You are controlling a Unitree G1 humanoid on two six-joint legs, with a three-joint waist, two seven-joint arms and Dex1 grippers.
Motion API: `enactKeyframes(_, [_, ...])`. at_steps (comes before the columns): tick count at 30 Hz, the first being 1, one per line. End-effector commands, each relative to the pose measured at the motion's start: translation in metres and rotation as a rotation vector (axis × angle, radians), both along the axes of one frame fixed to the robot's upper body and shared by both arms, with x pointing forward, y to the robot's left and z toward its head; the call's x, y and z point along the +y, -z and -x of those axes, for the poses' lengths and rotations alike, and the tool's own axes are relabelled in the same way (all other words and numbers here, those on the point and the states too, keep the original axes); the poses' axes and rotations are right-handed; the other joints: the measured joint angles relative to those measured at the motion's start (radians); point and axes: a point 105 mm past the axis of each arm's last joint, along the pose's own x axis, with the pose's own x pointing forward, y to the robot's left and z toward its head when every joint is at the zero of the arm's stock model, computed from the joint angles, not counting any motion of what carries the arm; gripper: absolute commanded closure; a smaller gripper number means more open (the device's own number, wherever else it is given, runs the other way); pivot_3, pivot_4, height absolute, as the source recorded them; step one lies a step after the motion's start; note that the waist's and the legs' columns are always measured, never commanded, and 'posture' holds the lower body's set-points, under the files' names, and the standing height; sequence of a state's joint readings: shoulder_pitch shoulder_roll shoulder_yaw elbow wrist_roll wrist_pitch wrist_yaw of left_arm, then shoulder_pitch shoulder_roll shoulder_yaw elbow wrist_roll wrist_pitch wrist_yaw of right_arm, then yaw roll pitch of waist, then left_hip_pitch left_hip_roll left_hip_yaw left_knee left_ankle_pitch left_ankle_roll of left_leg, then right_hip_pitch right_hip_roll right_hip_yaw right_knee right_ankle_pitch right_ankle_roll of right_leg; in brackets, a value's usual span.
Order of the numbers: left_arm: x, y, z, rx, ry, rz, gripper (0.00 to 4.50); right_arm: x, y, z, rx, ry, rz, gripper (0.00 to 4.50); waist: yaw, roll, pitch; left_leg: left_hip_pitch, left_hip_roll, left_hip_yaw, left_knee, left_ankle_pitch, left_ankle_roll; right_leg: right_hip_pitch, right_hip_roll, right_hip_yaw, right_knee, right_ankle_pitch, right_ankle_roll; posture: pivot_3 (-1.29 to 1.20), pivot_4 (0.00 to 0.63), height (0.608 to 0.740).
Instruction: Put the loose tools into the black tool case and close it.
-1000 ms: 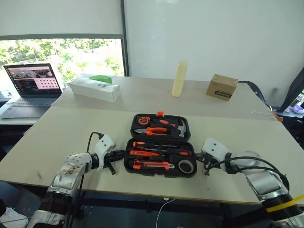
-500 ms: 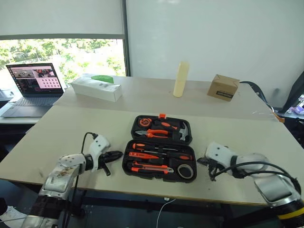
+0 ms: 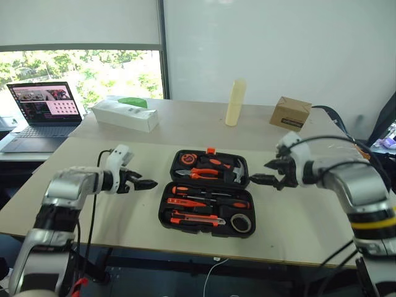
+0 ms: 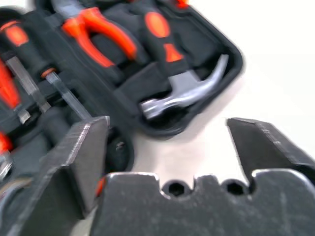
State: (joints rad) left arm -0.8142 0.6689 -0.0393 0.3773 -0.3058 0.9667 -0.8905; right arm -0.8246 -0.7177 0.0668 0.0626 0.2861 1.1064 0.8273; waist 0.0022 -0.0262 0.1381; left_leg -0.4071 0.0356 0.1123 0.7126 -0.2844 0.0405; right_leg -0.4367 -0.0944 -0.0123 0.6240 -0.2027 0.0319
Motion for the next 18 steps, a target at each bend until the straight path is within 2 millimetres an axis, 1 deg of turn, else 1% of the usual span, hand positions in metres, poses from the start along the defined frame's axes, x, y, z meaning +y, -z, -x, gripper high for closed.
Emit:
enactKeyframes(1, [-0.015, -0.007, -0.026, -0.015, -0.079, 0.004, 0.00, 0.002, 0.007, -0.021, 0.083, 0.100, 0.016, 0.02, -0.001, 0.000, 0.000, 0.000, 0.000, 0.000, 0.000, 0.000, 0.000, 0.000, 0.000, 0.000, 0.000, 0.000, 0.000, 0.00, 0.150, 0.740])
enactKeyframes(3, [-0.027, -0.008, -0.037, -0.019, -0.096, 0.000, 0.00, 0.002, 0.015, -0.034, 0.106, 0.155, 0.043, 0.02, -0.004, 0.000, 0.000, -0.001, -0.001, 0.001, 0.000, 0.003, -0.005, 0.000, 0.000, 0.000, 0.000, 0.000, 0.000, 0.00, 0.150, 0.740])
enactKeyframes(5, [-0.033, -0.008, -0.044, -0.021, -0.112, 0.007, 0.00, 0.004, 0.019, -0.040, 0.121, 0.177, 0.044, 0.02, -0.006, 0.000, 0.000, -0.003, -0.001, 0.000, 0.000, 0.004, -0.007, -0.001, 0.000, -0.001, -0.001, 0.000, 0.000, 0.00, 0.150, 0.740])
enactKeyframes(9, [-0.035, -0.007, -0.052, -0.018, -0.150, 0.007, 0.00, 0.005, 0.029, -0.045, 0.158, 0.205, 0.048, 0.02, -0.019, 0.000, 0.000, -0.006, -0.001, 0.000, -0.001, 0.005, -0.008, -0.004, -0.001, 0.000, -0.001, 0.000, 0.001, 0.00, 0.150, 0.740])
enactKeyframes(13, [-0.035, -0.003, -0.052, -0.001, -0.146, -0.009, 0.00, 0.002, 0.036, -0.045, 0.190, 0.210, 0.074, 0.02, -0.023, 0.000, 0.000, -0.007, -0.002, 0.001, -0.001, 0.005, -0.008, -0.006, -0.001, -0.001, -0.001, -0.001, 0.002, 0.00, 0.150, 0.740])
enactKeyframes(17, [-0.032, 0.000, -0.050, 0.015, -0.150, -0.015, 0.00, 0.002, 0.040, -0.045, 0.213, 0.224, 0.055, 1.08, -0.023, 0.000, 0.000, -0.007, -0.002, 0.000, -0.001, 0.005, -0.009, -0.006, -0.001, 0.000, -0.001, -0.001, 0.002, 0.00, 0.150, 0.740])
enactKeyframes(18, [-0.032, 0.002, -0.050, 0.020, -0.154, -0.014, 0.53, 0.003, 0.041, -0.045, 0.218, 0.227, 0.049, 1.49, -0.024, 0.000, 0.000, -0.007, -0.002, 0.000, -0.001, 0.005, -0.009, -0.005, -0.001, 0.000, 0.000, -0.001, 0.002, 0.00, 0.150, 0.740])
